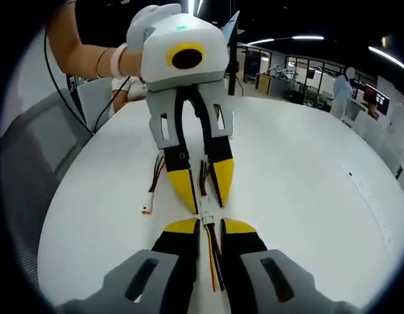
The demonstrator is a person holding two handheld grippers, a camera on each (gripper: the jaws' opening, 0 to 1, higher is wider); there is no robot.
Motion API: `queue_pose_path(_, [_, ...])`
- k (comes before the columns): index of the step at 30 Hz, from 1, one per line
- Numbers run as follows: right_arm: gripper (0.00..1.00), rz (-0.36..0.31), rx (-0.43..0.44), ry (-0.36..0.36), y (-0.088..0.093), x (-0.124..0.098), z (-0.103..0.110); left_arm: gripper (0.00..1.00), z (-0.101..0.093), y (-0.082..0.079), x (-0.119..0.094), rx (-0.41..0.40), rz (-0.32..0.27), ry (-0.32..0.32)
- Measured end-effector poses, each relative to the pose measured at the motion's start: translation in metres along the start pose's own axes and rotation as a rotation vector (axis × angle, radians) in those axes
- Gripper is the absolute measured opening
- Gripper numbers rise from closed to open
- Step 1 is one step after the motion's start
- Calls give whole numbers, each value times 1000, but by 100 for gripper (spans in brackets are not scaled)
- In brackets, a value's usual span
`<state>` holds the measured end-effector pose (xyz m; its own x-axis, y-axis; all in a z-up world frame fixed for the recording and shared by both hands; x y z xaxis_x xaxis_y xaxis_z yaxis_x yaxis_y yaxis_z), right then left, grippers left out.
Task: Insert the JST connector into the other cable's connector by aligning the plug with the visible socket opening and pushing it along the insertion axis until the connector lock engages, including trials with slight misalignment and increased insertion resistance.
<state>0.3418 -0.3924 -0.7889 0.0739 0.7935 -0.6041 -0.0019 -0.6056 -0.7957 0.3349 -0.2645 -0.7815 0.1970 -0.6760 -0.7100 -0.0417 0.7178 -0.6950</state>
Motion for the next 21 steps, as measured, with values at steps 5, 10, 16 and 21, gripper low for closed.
queue_pose_path(5, [11,-4,0,20,-2,-5,0,11,-1,0,-2,23,25,-18])
queue_pose_path(10, [20,-12,-3,45,-8,-14,3,13,-2,-6,-13,17,4,-56])
queue_pose_path(16, [20,-22,-28,55,-17,-26,13,13,-11,-11,-34,21,-27,-97])
queue_pose_path(21, [21,-42,-36,58,-23,-35,22,14,-22,-11,-46,13,-42,-121])
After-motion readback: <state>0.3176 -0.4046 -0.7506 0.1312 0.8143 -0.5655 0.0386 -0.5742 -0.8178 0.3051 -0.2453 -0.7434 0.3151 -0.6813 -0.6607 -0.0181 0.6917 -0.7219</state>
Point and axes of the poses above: the point that each gripper's makers call its tool centre point, and the gripper's own axes: x roughly forward along the fingers, z roughly to its left, y roughly out of its underside, the point moved 9 cm from there along -x, roughly backward along the fingers, and after that the axes turned 1 degree about -x, right-handed, at the moved point
